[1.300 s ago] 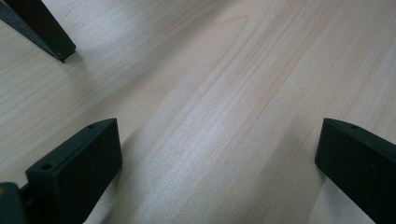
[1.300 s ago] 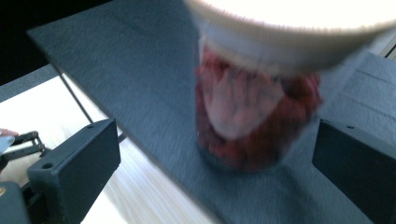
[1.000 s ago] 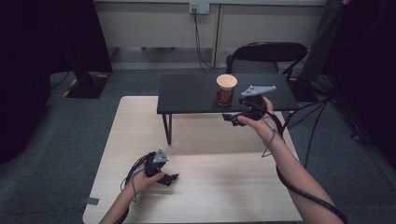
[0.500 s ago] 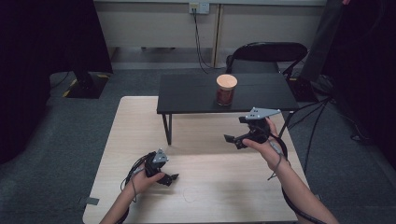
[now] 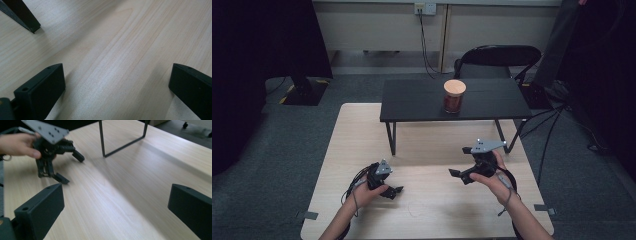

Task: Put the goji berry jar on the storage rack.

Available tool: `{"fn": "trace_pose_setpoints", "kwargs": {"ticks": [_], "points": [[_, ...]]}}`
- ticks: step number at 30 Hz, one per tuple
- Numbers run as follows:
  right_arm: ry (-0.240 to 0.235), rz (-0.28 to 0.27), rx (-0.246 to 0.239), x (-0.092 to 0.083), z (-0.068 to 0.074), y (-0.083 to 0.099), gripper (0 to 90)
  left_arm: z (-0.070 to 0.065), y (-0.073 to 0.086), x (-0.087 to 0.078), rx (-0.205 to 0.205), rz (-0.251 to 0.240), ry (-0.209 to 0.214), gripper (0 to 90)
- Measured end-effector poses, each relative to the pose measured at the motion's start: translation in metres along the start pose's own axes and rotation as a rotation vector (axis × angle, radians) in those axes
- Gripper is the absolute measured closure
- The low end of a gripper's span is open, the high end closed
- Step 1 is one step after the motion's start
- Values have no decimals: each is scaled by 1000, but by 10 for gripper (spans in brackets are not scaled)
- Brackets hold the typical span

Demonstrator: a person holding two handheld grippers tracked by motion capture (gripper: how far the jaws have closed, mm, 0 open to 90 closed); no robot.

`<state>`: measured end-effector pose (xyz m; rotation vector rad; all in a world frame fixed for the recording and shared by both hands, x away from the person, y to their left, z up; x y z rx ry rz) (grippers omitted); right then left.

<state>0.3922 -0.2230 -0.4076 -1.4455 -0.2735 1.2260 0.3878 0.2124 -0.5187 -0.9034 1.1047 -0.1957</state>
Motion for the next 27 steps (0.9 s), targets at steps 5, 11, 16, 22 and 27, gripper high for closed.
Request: {"fn": "trace_pose_setpoints", "kwargs": {"ticks": [5, 11, 16, 22, 27], "points": [[-17, 16, 0, 4, 0, 19, 0, 0, 0, 0, 0, 1, 0, 0], [-18, 28, 16, 7, -1, 37, 0, 0, 0, 0, 0, 1, 0, 0], [-15, 39, 11, 8, -3, 51, 0, 0, 0, 0, 0, 1, 0, 0], [-9, 53, 0, 9, -4, 65, 0, 0, 0, 0, 0, 0, 0, 0], [-13, 66, -5, 10, -5, 76, 0, 0, 0, 0, 0, 0, 0, 0]]}}
Point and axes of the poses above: each handheld gripper's, and its own axes: x roughly forward along the jaws, y roughly out of its underside, z roughly to its left, the point moved 9 cm from there along x, roughly forward along the jaws, and after that the axes turned 11 degrees about x, right-handed, at the moved point
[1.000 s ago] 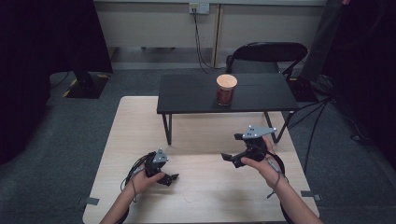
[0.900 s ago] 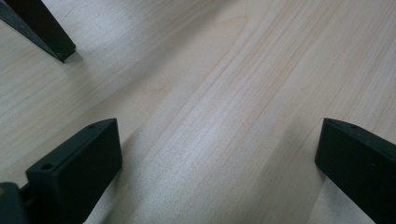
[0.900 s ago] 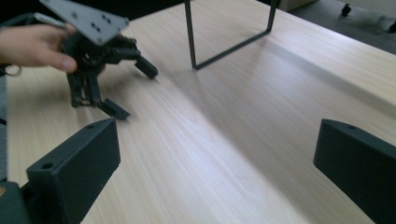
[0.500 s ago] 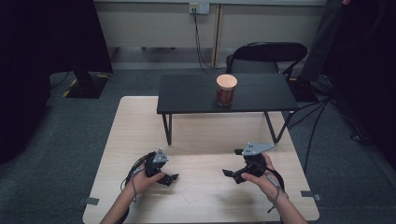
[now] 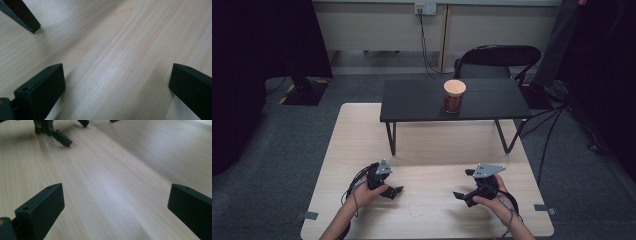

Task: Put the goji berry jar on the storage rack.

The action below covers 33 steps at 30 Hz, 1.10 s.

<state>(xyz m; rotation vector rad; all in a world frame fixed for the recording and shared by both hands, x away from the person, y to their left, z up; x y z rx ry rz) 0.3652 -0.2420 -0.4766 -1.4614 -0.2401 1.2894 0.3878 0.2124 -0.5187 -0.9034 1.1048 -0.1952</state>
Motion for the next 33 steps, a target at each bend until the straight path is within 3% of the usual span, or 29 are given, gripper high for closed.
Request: {"fn": "trace_pose_setpoints", "kwargs": {"ticks": [15, 33], "points": [[24, 22, 7, -1, -7, 24, 0, 0, 0, 0, 0, 0, 0, 0], [32, 69, 8, -3, -10, 37, 0, 0, 0, 0, 0, 0, 0, 0]]}}
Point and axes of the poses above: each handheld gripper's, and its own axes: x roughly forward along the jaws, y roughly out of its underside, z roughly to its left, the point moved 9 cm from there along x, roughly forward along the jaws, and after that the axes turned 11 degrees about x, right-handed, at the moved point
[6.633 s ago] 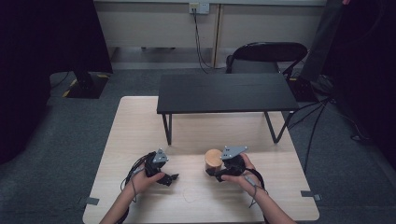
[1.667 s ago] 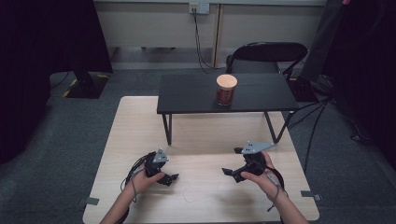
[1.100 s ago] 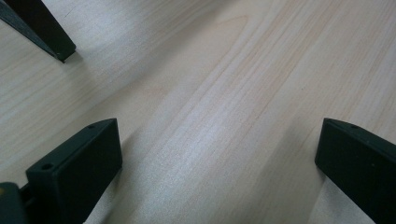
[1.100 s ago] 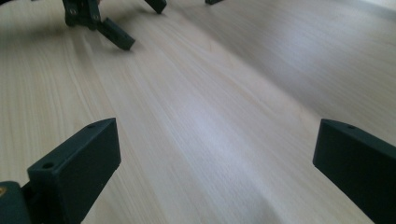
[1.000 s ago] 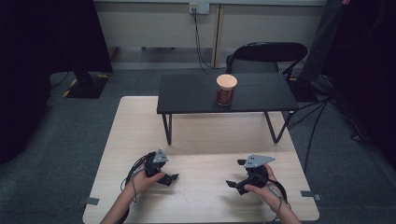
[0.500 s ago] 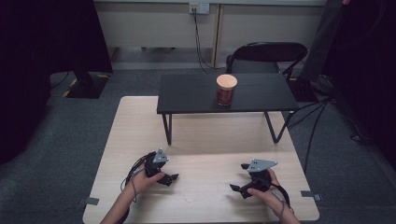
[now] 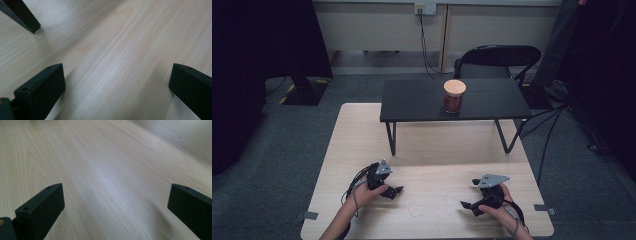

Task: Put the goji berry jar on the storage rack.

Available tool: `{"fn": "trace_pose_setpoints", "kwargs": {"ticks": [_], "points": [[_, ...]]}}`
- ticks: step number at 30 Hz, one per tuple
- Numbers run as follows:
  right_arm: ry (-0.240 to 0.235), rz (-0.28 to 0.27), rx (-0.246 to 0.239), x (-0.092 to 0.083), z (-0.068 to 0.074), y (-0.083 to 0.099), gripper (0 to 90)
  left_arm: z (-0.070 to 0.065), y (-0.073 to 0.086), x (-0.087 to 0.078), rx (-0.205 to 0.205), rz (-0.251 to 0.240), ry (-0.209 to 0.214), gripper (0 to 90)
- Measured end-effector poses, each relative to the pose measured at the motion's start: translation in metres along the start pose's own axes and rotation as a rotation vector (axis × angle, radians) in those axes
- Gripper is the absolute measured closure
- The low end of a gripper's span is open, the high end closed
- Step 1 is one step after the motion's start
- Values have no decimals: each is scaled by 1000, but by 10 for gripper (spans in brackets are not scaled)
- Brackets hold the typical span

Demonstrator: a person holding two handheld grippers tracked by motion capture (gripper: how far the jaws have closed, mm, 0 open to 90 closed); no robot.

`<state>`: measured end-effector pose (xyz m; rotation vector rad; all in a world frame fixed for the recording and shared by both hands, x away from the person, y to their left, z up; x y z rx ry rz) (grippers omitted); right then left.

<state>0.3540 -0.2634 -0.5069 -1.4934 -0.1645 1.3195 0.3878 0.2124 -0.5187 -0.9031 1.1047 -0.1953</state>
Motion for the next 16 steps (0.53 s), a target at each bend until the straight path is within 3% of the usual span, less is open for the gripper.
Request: {"fn": "trace_pose_setpoints", "kwargs": {"ticks": [16], "points": [[18, 75, -35, 7, 1, 3, 3, 0, 0, 0, 0, 0, 0, 0]]}}
Point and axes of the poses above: each handheld gripper's, and its own axes: x roughly forward along the jaws, y roughly out of its underside, z roughly to its left, the point moved 9 cm from there along x, roughly forward along the jaws, and after that the axes turned 11 degrees about x, right-handed, at the moved point
